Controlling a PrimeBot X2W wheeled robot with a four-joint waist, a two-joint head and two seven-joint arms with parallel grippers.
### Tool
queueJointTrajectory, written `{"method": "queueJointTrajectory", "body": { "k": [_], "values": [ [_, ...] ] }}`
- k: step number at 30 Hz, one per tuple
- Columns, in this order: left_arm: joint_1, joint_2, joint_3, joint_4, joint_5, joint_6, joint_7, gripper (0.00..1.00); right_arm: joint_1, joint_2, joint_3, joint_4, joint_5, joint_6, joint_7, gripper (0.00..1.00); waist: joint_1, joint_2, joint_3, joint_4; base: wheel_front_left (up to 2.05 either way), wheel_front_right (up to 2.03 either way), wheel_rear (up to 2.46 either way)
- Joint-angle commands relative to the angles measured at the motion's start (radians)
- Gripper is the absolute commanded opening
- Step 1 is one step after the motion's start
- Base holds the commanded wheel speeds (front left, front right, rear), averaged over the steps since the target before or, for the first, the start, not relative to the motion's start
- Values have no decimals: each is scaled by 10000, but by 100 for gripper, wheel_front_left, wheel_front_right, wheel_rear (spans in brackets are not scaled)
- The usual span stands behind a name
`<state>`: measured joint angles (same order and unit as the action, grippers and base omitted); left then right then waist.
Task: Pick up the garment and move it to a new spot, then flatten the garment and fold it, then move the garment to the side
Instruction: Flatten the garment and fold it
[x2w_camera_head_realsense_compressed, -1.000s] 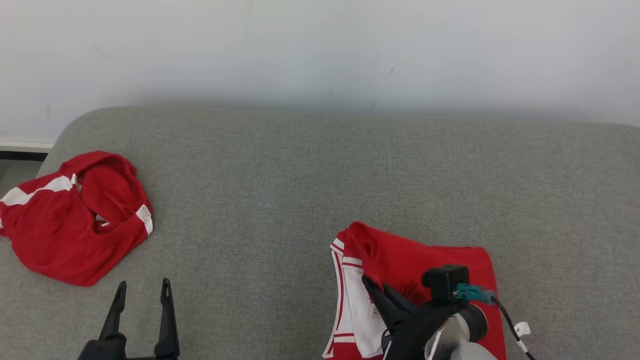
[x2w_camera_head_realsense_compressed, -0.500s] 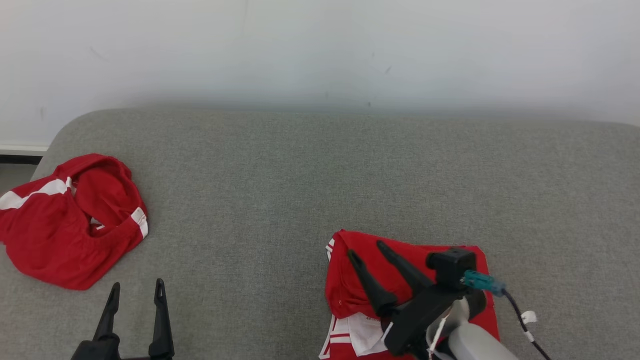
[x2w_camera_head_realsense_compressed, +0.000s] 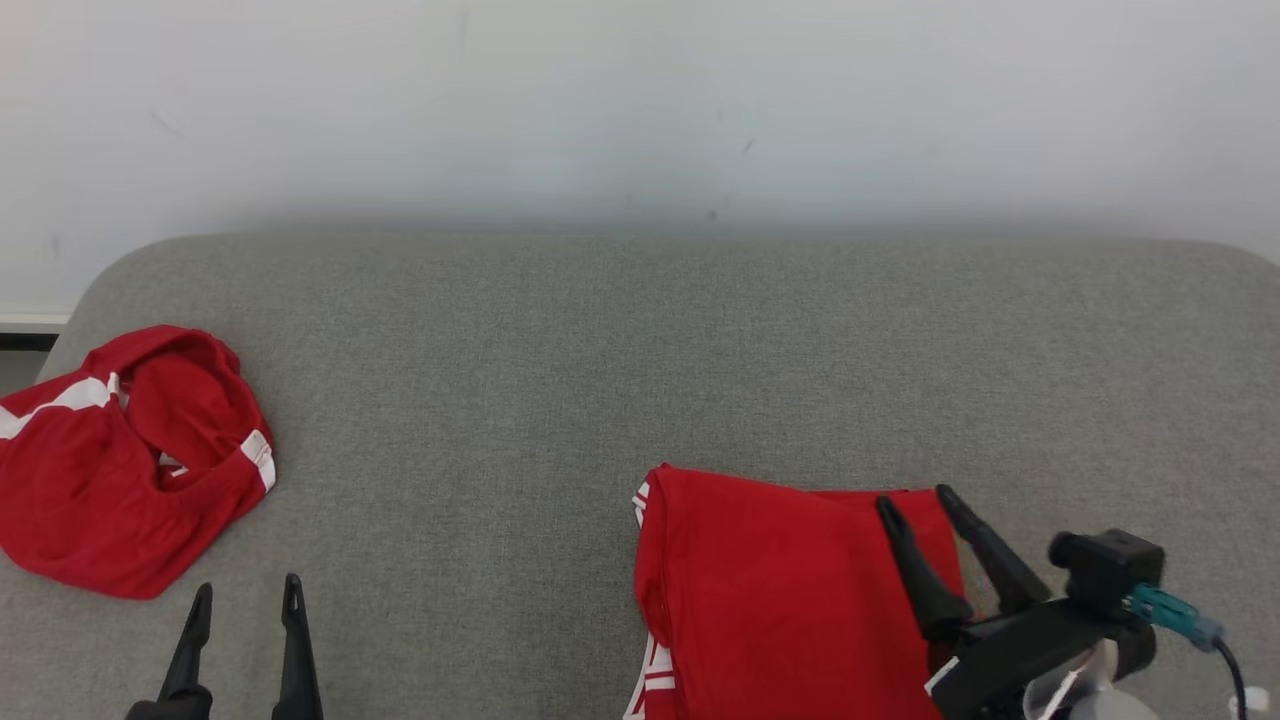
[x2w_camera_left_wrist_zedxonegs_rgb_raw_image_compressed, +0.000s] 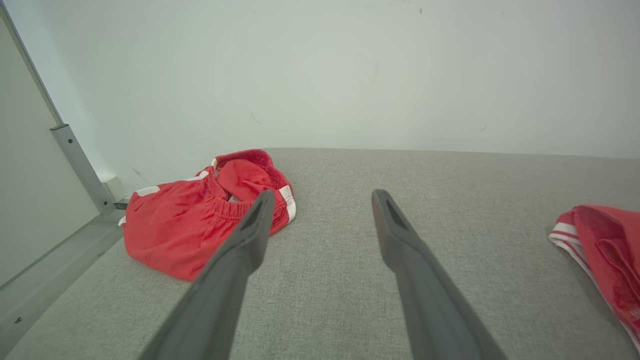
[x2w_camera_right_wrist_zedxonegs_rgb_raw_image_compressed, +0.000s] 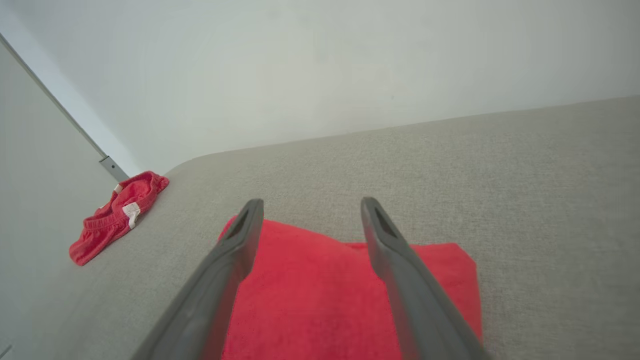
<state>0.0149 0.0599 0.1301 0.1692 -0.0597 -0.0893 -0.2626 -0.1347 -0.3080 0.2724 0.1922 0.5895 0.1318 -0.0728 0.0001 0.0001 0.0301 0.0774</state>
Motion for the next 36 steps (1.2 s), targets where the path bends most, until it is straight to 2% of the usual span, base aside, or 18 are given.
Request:
{"method": "queueJointTrajectory", "body": {
  "k": [1,6,16,36],
  "values": [
    [155,27,62,-43,46,-22,-30,100,218,97,-258,-136,-87,-25,-157,100,-1,-1,-53,-59,0,0,0],
    [351,16,172,-157,111,27,-30,100,794,372,-1254,-626,-679,-25,-863,100,-1,-1,-186,-301,0,0,0],
    [415,33,174,-315,307,48,-30,100,1556,997,-2312,-1175,-1597,-25,-1766,100,-1,-1,-371,-800,0,0,0],
    [650,287,-39,-334,528,-44,-30,100,2221,1667,-2892,-1264,-3417,-26,-1929,100,-1,-1,-545,-962,0,0,0]
  ]
}}
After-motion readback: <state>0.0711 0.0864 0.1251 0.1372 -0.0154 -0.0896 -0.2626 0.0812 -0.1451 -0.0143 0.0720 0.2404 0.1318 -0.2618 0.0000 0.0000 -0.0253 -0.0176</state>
